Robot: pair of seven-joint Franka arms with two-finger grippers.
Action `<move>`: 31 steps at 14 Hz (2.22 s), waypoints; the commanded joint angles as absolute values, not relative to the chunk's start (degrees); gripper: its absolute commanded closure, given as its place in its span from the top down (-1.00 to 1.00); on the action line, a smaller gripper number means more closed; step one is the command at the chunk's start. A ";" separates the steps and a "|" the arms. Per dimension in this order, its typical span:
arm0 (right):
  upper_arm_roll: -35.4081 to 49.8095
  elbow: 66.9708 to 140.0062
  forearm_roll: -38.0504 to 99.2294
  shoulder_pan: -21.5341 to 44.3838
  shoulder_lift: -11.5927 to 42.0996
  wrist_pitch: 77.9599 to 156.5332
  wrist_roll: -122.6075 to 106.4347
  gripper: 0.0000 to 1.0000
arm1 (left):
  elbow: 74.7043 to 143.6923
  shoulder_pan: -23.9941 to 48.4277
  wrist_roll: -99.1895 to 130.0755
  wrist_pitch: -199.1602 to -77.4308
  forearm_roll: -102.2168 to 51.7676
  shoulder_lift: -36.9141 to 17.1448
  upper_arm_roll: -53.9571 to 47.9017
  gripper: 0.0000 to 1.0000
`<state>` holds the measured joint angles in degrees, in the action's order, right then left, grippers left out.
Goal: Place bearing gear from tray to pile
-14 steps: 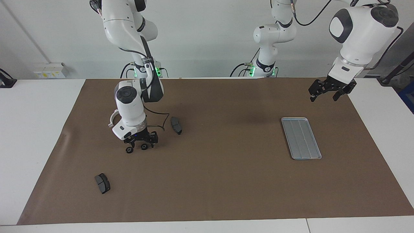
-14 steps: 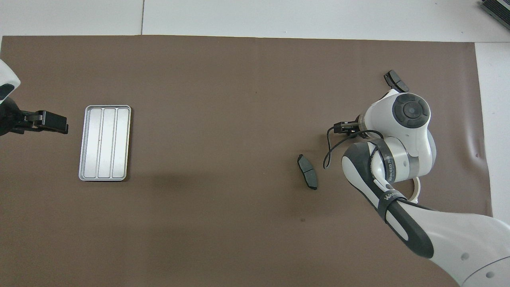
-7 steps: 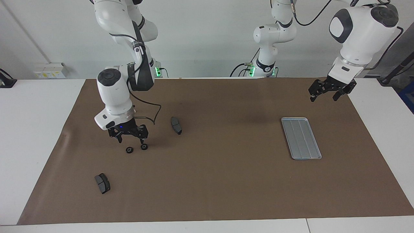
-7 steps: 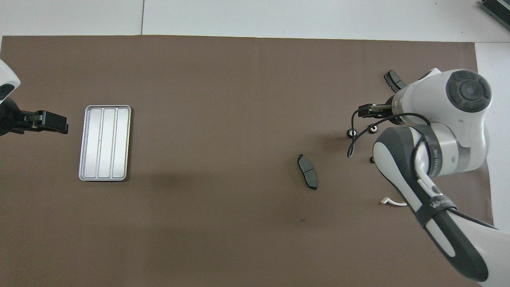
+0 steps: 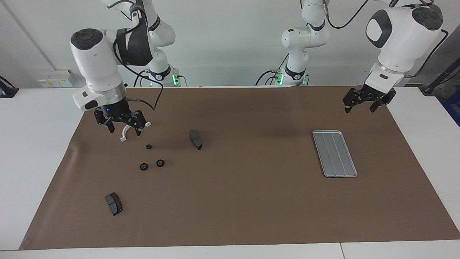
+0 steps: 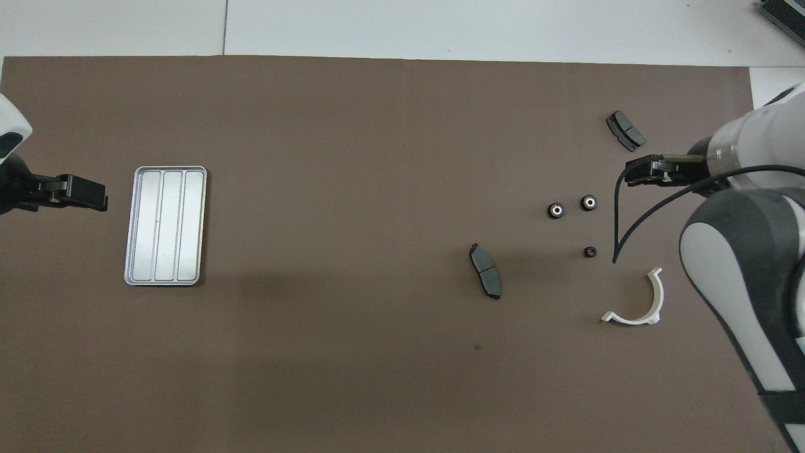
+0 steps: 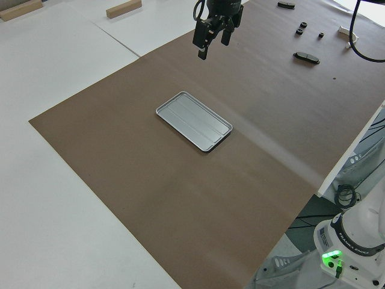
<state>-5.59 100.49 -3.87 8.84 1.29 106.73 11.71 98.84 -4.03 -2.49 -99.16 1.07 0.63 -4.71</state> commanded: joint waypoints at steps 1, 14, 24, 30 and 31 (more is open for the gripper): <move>-5.01 96.08 -2.90 7.65 0.00 98.73 8.72 1.00 | 100.28 -3.87 -2.72 -98.96 2.20 2.02 -4.48 1.00; -4.22 90.97 -0.62 -0.43 -2.90 86.13 0.27 1.00 | 100.28 -3.87 -2.72 -98.96 2.20 2.02 -4.48 1.00; -3.16 92.63 -0.53 -0.97 -3.60 87.18 -0.08 1.00 | 100.28 -3.87 -2.72 -98.96 2.20 2.02 -4.48 1.00; -2.99 92.46 -0.53 -0.79 -3.60 87.10 -0.09 1.00 | 100.28 -3.87 -2.72 -98.96 2.20 2.02 -4.48 1.00; -2.99 92.46 -0.53 -0.88 -3.60 87.19 -0.09 1.00 | 100.28 -3.87 -2.72 -98.96 2.20 2.02 -4.48 1.00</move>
<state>-3.95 90.46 -1.22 0.30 -1.85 86.11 1.19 98.84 -4.03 -2.49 -99.16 1.07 0.63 -4.71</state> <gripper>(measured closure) 0.000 0.000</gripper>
